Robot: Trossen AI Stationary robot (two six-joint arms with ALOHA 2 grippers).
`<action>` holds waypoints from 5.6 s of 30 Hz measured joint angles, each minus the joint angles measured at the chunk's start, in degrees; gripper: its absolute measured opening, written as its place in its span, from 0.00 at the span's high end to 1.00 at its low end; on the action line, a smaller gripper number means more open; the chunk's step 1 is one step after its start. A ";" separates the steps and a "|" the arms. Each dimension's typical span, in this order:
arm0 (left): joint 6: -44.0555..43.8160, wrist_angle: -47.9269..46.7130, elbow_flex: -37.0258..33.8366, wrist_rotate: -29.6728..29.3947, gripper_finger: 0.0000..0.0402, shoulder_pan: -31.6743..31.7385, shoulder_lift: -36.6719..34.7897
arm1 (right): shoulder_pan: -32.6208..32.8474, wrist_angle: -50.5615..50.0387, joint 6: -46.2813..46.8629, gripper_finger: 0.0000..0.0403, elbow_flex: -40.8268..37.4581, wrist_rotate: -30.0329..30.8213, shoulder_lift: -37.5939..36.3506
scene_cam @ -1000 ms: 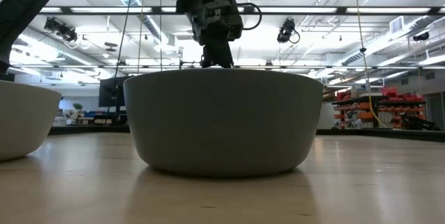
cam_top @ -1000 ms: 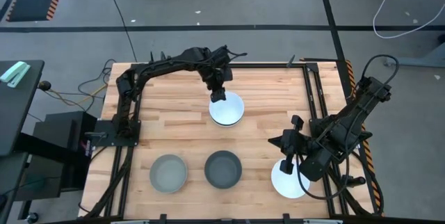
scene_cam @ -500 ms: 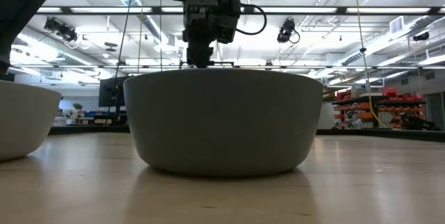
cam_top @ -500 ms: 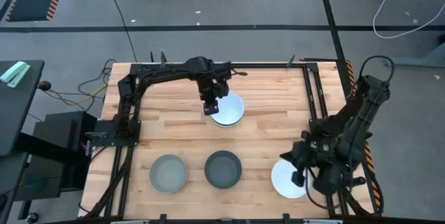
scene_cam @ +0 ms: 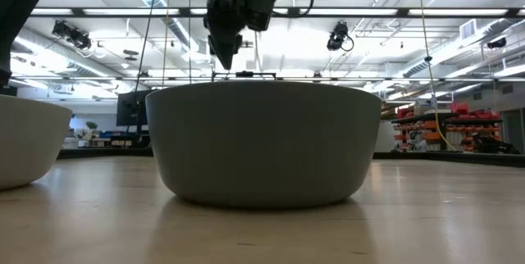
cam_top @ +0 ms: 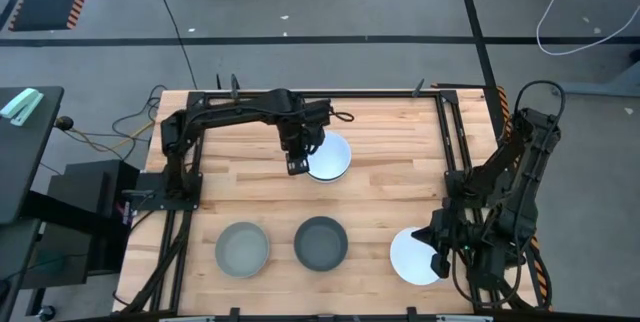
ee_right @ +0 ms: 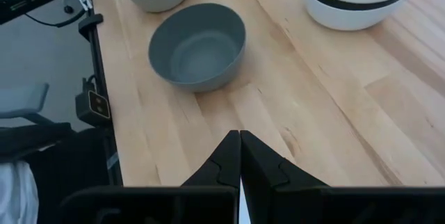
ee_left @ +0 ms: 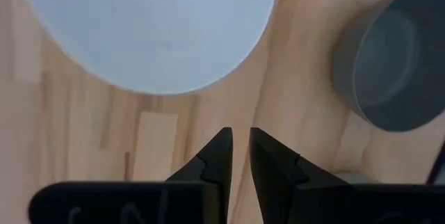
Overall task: Nest bowls inside each other
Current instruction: Stack the gray bowl on the top white bowl
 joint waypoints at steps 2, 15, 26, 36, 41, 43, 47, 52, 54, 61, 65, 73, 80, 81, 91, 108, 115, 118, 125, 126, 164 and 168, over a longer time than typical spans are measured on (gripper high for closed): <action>-1.03 -0.46 0.00 -2.11 0.86 -1.48 -0.95 | -0.02 -0.09 0.00 0.97 0.00 0.01 0.00; -12.41 -7.14 0.02 -15.17 0.86 -13.04 -9.44 | -0.04 -0.07 -0.22 0.97 0.00 0.00 0.02; -28.10 -13.18 0.06 -28.07 0.86 -23.21 -17.39 | -0.07 -0.07 -0.61 0.97 0.02 0.00 0.02; -37.61 -13.14 0.04 -31.26 0.88 -30.65 -20.33 | -0.07 0.02 -2.14 0.97 0.02 -0.02 0.04; -40.42 -12.85 -1.20 -31.96 0.89 -32.67 -20.00 | -0.07 0.02 -2.41 0.97 0.02 -0.04 0.04; -43.31 -13.08 -4.49 -32.09 0.89 -32.68 -20.58 | -0.07 0.02 -2.89 0.97 0.02 -0.02 0.04; -50.20 -13.33 -15.26 -31.05 0.88 -33.14 -24.12 | -0.07 0.01 -4.02 0.97 0.02 -0.09 0.04; -55.62 -13.09 -27.03 -29.14 0.89 -33.31 -27.83 | -0.13 -0.02 -5.17 0.97 0.02 -0.20 0.04; -58.44 -12.85 -30.94 -29.20 0.89 -33.26 -29.70 | -0.13 -0.04 -5.18 0.97 0.02 -0.17 0.04; -59.72 1.07 -44.24 -22.86 0.89 -33.28 -36.08 | -0.22 -0.20 -4.74 0.97 0.02 0.00 0.04; -58.66 8.68 -50.03 -17.42 0.89 -33.28 -38.75 | -1.02 -0.23 -4.58 0.97 0.02 -0.01 0.04; -61.50 9.63 -57.09 -14.56 0.86 -33.28 -39.85 | -3.61 -0.30 -4.59 0.97 0.02 -1.68 0.04; -60.02 17.61 -59.73 -9.67 0.78 -33.55 -39.83 | -5.06 -0.37 -4.68 0.97 0.02 -3.34 0.04; -60.03 17.59 -59.64 -9.67 0.77 -33.65 -39.83 | -5.11 -0.36 -4.70 0.97 0.02 -3.55 0.04; -63.03 19.89 -59.60 -9.63 0.69 -36.39 -39.83 | -5.15 -0.33 -4.69 0.97 0.02 -3.87 0.04; -64.56 27.18 -64.54 -6.65 0.66 -37.09 -39.69 | -5.14 -0.28 -4.70 0.97 0.02 -3.89 0.04; -64.07 30.42 -64.57 -4.40 0.65 -37.09 -39.69 | -5.14 -0.28 -4.70 0.97 0.02 -3.89 0.04; -63.00 32.01 -64.57 -3.26 0.66 -37.09 -39.69 | -5.14 -0.30 -4.72 0.97 0.02 -3.89 0.04; -62.92 32.70 -64.43 -2.78 0.64 -37.07 -39.69 | -5.14 -0.31 -4.72 0.97 0.02 -3.89 0.04; -62.94 32.70 -64.43 -2.67 0.63 -37.07 -39.69 | -5.14 -0.31 -4.72 0.97 0.02 -3.89 0.04; -62.20 34.61 -64.37 -2.27 0.66 -37.35 -30.22 | -5.11 -0.31 -5.18 0.97 0.04 -3.87 0.04; -61.10 34.80 -64.37 -3.22 0.70 -36.67 -30.08 | -5.11 -0.33 -5.18 0.97 0.04 -3.87 0.04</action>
